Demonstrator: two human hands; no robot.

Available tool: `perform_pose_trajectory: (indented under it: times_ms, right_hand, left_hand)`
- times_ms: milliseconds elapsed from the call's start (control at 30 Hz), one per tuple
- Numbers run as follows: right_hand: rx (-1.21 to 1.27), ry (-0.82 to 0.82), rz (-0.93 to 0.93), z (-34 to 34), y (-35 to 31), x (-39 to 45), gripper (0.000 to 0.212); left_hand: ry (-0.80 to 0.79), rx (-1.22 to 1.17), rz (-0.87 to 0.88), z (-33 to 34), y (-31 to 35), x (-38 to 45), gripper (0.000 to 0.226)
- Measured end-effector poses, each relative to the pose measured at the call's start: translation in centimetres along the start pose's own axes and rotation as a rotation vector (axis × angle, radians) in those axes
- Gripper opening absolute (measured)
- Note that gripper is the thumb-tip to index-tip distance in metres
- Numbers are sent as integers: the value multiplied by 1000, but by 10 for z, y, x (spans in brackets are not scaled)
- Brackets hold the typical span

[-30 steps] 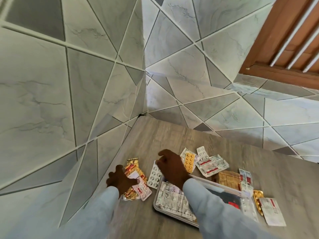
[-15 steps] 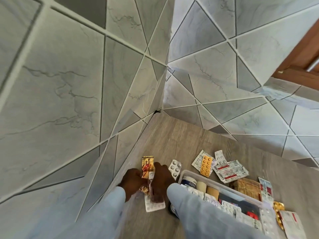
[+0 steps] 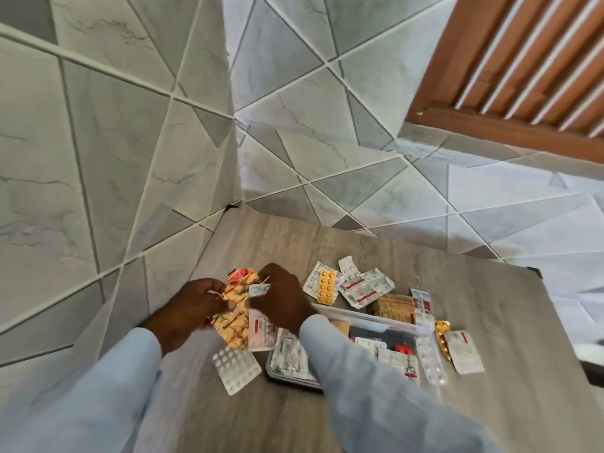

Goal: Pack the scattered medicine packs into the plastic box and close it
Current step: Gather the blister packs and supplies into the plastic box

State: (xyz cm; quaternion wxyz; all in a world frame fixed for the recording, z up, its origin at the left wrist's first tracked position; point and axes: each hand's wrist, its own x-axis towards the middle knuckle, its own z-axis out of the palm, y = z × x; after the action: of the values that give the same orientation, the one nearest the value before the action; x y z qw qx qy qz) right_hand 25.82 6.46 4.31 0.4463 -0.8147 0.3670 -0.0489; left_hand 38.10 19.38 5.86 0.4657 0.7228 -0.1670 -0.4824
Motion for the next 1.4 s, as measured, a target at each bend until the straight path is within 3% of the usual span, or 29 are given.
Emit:
perform_pose_trajectory:
  times_ms: [200, 367, 467, 567, 733, 933, 1067, 1167, 1300, 1400]
  right_hand:
    - [28, 242, 126, -120, 85, -72, 34]
    - [66, 318, 422, -148, 153, -134, 33]
    - [-84, 306, 478, -135, 175, -144, 42]
    - [-275, 287, 453, -122, 176, -146, 48]
    - [-390, 262, 318, -115, 173, -146, 39]
    - [-541, 146, 237, -107, 177, -147, 29]
    - [-737, 81, 187, -115, 173, -141, 31]
    - [-739, 78, 126, -132, 172, -134, 34]
    - [-455, 312, 137, -171, 185, -107, 25]
    - [-156, 369, 337, -196, 205, -79, 41]
  left_hand:
    - [-217, 118, 113, 136, 24, 9, 22]
    - [-289, 615, 360, 227, 1, 22, 25]
    - [-270, 929, 489, 250, -9, 19, 26]
    - [-248, 1129, 547, 257, -15, 17, 33]
    - [-200, 1377, 596, 262, -21, 23, 34]
    - [-324, 1768, 671, 276, -32, 12, 29]
    - [-297, 1749, 732, 275, -27, 20, 24]
    - [-216, 1609, 785, 271, -8, 24, 23]
    - [-52, 1222, 644, 264, 22, 41, 26]
    - [41, 966, 448, 257, 25, 72, 29]
